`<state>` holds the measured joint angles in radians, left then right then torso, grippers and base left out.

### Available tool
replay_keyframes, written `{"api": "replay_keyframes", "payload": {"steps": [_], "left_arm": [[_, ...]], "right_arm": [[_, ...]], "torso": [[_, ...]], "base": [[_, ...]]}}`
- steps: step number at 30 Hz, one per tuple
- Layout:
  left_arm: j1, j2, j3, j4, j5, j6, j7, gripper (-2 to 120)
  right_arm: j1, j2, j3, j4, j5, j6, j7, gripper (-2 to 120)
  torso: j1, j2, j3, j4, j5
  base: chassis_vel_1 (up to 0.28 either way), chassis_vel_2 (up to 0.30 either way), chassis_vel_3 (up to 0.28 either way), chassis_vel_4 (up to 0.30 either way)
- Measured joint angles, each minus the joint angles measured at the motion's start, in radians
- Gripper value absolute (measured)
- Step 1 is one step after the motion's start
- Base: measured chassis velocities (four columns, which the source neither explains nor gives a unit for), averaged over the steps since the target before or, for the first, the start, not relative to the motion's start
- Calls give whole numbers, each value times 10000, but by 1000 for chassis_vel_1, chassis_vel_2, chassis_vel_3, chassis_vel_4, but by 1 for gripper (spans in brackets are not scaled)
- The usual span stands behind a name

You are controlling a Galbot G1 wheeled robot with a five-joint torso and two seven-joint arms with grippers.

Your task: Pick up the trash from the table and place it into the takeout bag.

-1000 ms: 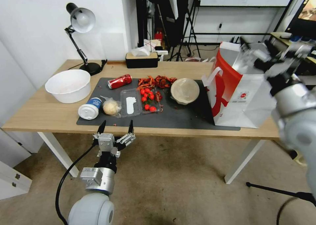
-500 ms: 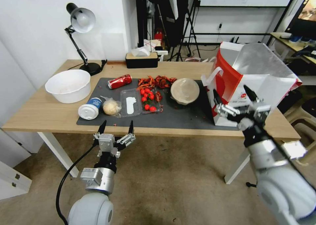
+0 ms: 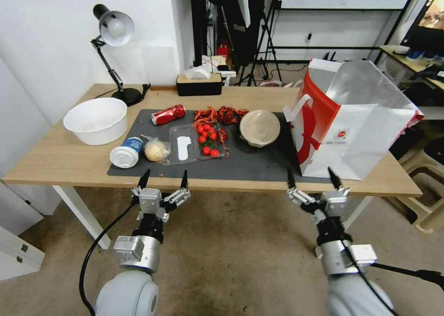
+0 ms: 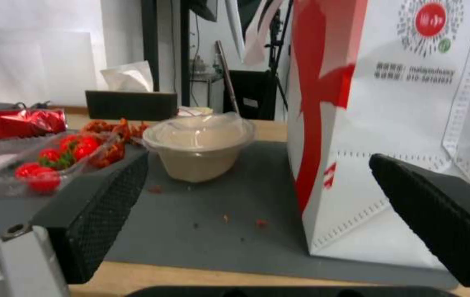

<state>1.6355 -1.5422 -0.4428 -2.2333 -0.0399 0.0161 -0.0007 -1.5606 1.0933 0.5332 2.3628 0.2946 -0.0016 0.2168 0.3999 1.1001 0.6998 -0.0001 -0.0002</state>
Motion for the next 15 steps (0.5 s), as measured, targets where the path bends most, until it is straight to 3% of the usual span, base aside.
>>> {"api": "replay_keyframes", "payload": {"steps": [8, 15], "left_arm": [[-22, 78, -6, 53, 0, -30, 22, 100], [-25, 97, -84, 110, -6, -102, 30, 100]], "right_arm": [[-779, 622, -1251, -1118, -1266, 1077, 885, 100], [-796, 832, -1882, -1721, -1531, 1356, 1157, 100]], "torso": [[0, -1, 1, 1, 4], [0, 0, 1, 0, 1]], "base": [[0, 0, 0, 0], [0, 0, 0, 0]]}}
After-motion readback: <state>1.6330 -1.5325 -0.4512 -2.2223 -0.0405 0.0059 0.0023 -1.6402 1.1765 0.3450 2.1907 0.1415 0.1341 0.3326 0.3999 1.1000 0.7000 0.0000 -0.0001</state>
